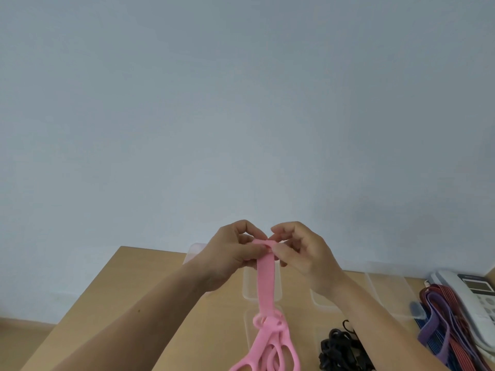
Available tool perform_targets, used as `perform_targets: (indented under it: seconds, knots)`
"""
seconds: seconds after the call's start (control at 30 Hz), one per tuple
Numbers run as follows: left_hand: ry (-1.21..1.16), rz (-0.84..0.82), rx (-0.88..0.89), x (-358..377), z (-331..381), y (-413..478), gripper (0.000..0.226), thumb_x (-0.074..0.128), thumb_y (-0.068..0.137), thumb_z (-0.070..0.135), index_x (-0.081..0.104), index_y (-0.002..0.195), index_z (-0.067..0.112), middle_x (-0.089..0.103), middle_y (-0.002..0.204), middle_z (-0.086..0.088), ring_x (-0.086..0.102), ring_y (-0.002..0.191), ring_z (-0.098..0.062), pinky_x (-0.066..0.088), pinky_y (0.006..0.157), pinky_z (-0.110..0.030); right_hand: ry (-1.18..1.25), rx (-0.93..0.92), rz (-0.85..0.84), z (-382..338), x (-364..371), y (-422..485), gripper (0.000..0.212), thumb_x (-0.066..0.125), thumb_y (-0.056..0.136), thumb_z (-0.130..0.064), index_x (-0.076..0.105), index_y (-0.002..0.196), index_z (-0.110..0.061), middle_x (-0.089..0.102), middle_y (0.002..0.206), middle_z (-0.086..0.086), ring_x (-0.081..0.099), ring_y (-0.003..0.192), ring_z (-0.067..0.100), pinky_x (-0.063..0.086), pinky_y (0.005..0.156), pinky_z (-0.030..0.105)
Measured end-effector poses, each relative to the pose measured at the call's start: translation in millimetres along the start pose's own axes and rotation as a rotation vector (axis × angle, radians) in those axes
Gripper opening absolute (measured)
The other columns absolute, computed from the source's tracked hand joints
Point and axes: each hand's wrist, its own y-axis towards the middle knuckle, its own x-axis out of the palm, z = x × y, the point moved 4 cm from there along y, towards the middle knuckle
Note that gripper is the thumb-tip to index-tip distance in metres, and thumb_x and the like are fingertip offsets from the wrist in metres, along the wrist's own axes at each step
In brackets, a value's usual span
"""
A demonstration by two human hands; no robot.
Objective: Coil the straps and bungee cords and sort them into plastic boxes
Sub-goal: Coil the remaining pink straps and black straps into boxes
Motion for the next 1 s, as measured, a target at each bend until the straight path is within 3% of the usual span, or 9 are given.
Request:
perform_targets:
  seconds: [0.07,0.13,0.2,0.4,0.5,0.6,0.73,0.9,1.0]
  knots:
    - [0.087,0.022,0.083,0.4,1.9,1.5,0.023,0.075,0.077,0.009,0.063,0.095,0.003,0.071,0.089,-0.021,0.072,0.084,-0.037,0.058,0.074,-0.039,-0.025,0.047,0.021,0.2,0.4,2.5,0.011,0.068,0.092,-0.020,0.068,0.100,-0.012,0.071,0.081,0.008,0.066,0.070,0.018,0.054,0.064,0.030]
    - [0.146,0.033,0.126,0.0,1.7,1.5,0.022,0.075,0.077,0.011,0.064,0.095,0.005,0.071,0.093,-0.024,0.070,0.085,-0.041,0.058,0.079,-0.046,0.003,0.081,0.003,3.2,2.8,3.1,0.013,0.065,0.095,-0.019,0.068,0.095,-0.006,0.070,0.077,0.016,0.065,0.065,0.021,0.052,0.058,0.031]
    - [0.148,0.024,0.123,-0.9,-1.2,0.0,0.021,0.075,0.075,0.010,0.065,0.093,0.009,0.070,0.095,-0.023,0.069,0.084,-0.037,0.055,0.082,-0.047,0.038,0.098,-0.004,5.2,2.9,2.3,0.011,0.067,0.093,-0.015,0.069,0.095,-0.005,0.071,0.074,0.015,0.064,0.063,0.021,0.051,0.056,0.029]
    - [-0.101,-0.036,-0.094,0.7,-7.3,-7.6,0.048,0.085,0.071,0.014,0.055,0.107,0.001,0.071,0.105,-0.026,0.071,0.097,-0.040,0.059,0.080,-0.039,0.063,0.062,0.034,9.0,1.7,-2.0,0.010,0.070,0.089,-0.006,0.072,0.098,-0.010,0.070,0.070,0.004,0.062,0.061,0.016,0.048,0.056,0.026]
    - [-0.123,-0.079,-0.176,4.2,-8.0,-10.8,0.041,0.082,0.076,0.016,0.055,0.104,0.003,0.073,0.103,-0.024,0.072,0.098,-0.037,0.059,0.076,-0.037,0.020,0.025,0.064,9.1,3.9,-5.5,0.014,0.072,0.087,-0.007,0.073,0.100,-0.014,0.069,0.071,-0.002,0.063,0.061,0.011,0.050,0.060,0.020]
    - [-0.100,-0.102,-0.250,4.7,-9.2,-11.5,0.029,0.075,0.072,0.016,0.056,0.093,0.008,0.073,0.093,-0.015,0.072,0.089,-0.035,0.058,0.073,-0.037,-0.038,-0.022,0.108,6.6,3.1,-8.8,0.022,0.074,0.085,-0.007,0.074,0.098,-0.024,0.071,0.081,-0.004,0.066,0.075,0.014,0.055,0.071,0.020]
    - [-0.168,-0.125,-0.241,7.0,-8.6,-10.3,0.018,0.076,0.079,0.016,0.062,0.088,0.010,0.069,0.094,-0.015,0.071,0.095,-0.037,0.058,0.078,-0.039,-0.173,-0.090,0.105,3.1,2.1,-12.2,0.028,0.075,0.083,-0.005,0.073,0.092,-0.031,0.070,0.085,-0.012,0.059,0.071,0.002,0.050,0.067,0.019]
    - [-0.189,-0.046,-0.147,13.1,-10.7,-10.4,0.015,0.075,0.082,0.002,0.063,0.089,0.006,0.071,0.093,-0.022,0.072,0.084,-0.034,0.058,0.070,-0.038,-0.053,-0.025,0.064,6.3,0.7,-13.6,0.030,0.076,0.081,-0.003,0.073,0.088,-0.031,0.069,0.085,-0.008,0.063,0.077,0.015,0.057,0.076,0.038]
    - [-0.133,0.010,-0.065,13.6,-9.5,-10.7,0.020,0.076,0.079,-0.006,0.062,0.087,0.006,0.070,0.096,-0.024,0.070,0.084,-0.036,0.058,0.071,-0.037,0.113,0.054,0.022,9.6,1.5,-14.6,0.026,0.076,0.076,-0.010,0.071,0.097,-0.025,0.069,0.087,-0.005,0.061,0.072,0.014,0.055,0.070,0.032]
